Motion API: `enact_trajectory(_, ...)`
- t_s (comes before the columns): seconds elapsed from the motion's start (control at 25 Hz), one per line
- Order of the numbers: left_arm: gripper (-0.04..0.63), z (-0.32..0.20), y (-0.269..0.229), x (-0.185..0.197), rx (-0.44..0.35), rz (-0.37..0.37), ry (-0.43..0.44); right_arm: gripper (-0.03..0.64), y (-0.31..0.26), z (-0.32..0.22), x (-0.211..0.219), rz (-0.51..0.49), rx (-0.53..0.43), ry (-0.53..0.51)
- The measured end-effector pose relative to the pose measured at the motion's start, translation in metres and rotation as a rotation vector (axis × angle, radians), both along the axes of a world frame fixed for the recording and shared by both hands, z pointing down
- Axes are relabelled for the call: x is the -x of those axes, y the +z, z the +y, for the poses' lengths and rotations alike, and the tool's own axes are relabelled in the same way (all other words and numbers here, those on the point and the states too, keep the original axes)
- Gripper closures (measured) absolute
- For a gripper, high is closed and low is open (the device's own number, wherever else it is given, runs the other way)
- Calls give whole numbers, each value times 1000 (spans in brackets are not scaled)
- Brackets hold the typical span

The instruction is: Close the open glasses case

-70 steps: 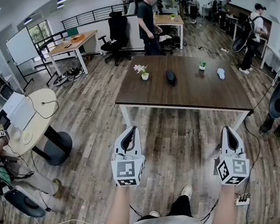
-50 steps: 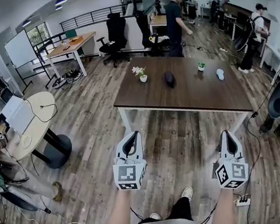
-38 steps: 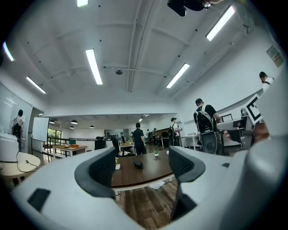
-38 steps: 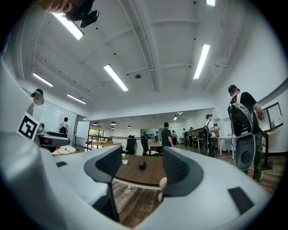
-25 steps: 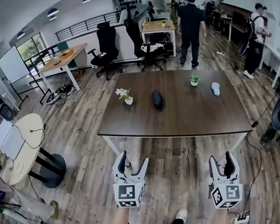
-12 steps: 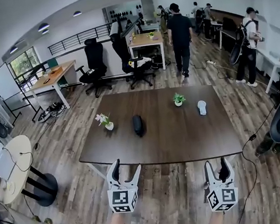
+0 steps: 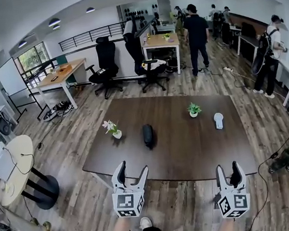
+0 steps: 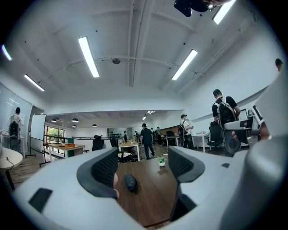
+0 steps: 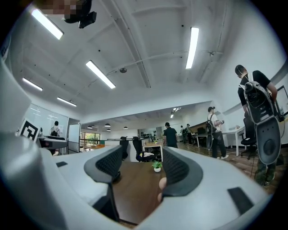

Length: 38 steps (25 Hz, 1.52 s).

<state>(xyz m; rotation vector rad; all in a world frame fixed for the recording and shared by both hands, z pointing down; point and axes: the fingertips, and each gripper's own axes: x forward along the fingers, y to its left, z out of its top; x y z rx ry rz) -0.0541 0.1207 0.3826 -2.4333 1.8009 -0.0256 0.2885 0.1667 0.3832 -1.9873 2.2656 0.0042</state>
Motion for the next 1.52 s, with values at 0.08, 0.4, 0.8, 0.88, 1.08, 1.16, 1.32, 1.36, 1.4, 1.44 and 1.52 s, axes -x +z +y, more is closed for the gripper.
enact_trajectory(0.08,241,-20,4,10,-1,10,6,331,0,-19,11,9,1,1)
enact_trajectory(0.4,248,-108,-4,95,-12,39,1,331,-19,-115,92,42,2,-21)
enact_trajectory(0.8,253,-200,-10,176,-15,47,2,331,-29,-209,177,51,21,-29)
enact_trajectory(0.88,255,-212,-8,182,-15,50,7,331,-28,-220,187,65,24,-29)
enact_trajectory(1.08,255,-235,-4,195,-7,64,-7,331,-22,-246,197,66,33,-35)
enact_trajectory(1.16,255,-245,-3,191,-1,69,-3,331,-22,-253,192,66,37,-31)
enact_trajectory(1.32,255,-269,2,170,7,63,5,331,-16,-277,170,44,31,-19)
enact_trajectory(1.36,255,-277,1,164,5,59,6,332,-15,-285,163,34,26,-18)
enact_trajectory(1.4,255,-285,-1,157,3,53,6,333,-15,-294,157,26,20,-16)
enact_trajectory(1.44,255,-292,-4,152,0,48,5,333,-15,-302,150,17,14,-15)
enact_trajectory(1.52,255,-307,-13,140,-8,49,0,333,-21,-317,134,3,1,-12)
